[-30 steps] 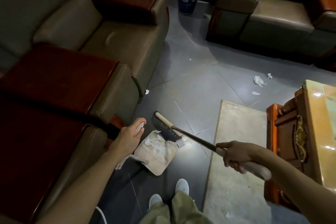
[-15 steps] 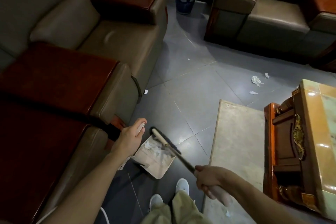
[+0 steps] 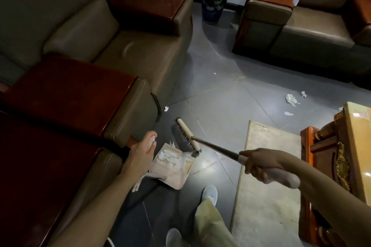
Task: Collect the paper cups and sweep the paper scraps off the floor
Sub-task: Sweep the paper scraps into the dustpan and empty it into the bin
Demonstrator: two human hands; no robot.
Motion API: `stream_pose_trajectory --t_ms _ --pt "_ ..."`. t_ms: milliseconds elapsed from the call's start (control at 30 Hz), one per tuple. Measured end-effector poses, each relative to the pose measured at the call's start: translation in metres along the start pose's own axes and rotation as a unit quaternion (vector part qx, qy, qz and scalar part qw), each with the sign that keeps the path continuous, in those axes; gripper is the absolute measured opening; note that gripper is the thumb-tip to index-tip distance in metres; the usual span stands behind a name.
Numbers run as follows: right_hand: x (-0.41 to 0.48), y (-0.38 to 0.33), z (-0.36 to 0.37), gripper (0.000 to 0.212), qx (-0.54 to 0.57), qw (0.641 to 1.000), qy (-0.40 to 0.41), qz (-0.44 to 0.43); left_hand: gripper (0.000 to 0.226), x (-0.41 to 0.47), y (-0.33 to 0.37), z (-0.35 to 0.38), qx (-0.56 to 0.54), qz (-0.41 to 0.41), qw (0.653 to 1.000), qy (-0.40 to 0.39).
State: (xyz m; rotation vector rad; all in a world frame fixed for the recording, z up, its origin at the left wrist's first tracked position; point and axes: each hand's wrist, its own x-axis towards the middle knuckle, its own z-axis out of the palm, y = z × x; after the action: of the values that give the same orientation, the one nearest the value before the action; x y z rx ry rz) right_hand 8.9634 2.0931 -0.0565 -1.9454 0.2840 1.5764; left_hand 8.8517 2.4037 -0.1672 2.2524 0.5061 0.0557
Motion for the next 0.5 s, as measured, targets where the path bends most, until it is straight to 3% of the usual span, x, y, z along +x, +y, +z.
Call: stream_pose_trajectory --t_ms 100,233,300,433,500 --pt "0.023 -0.038 -0.024 0.015 -0.041 0.999 0.034 -0.010 0.022 0.023 0.002 -0.001 0.007 -0.017 1.000 0.017" --pt "0.074 -0.100 -0.055 0.006 -0.230 0.970 0.068 -0.042 0.021 0.049 0.008 0.000 0.007 -0.062 0.997 0.044" --pt "0.102 -0.128 -0.066 0.010 -0.307 0.946 0.093 -0.049 0.019 0.055 0.013 0.001 0.007 -0.078 0.995 0.059" --pt "0.150 -0.170 -0.079 0.029 -0.320 0.938 0.120 -0.048 0.027 0.057 0.016 -0.008 -0.017 -0.119 0.991 0.059" --pt "0.166 -0.185 -0.081 0.026 -0.322 0.938 0.120 -0.051 0.024 0.050 0.014 -0.013 -0.016 -0.137 0.989 0.055"
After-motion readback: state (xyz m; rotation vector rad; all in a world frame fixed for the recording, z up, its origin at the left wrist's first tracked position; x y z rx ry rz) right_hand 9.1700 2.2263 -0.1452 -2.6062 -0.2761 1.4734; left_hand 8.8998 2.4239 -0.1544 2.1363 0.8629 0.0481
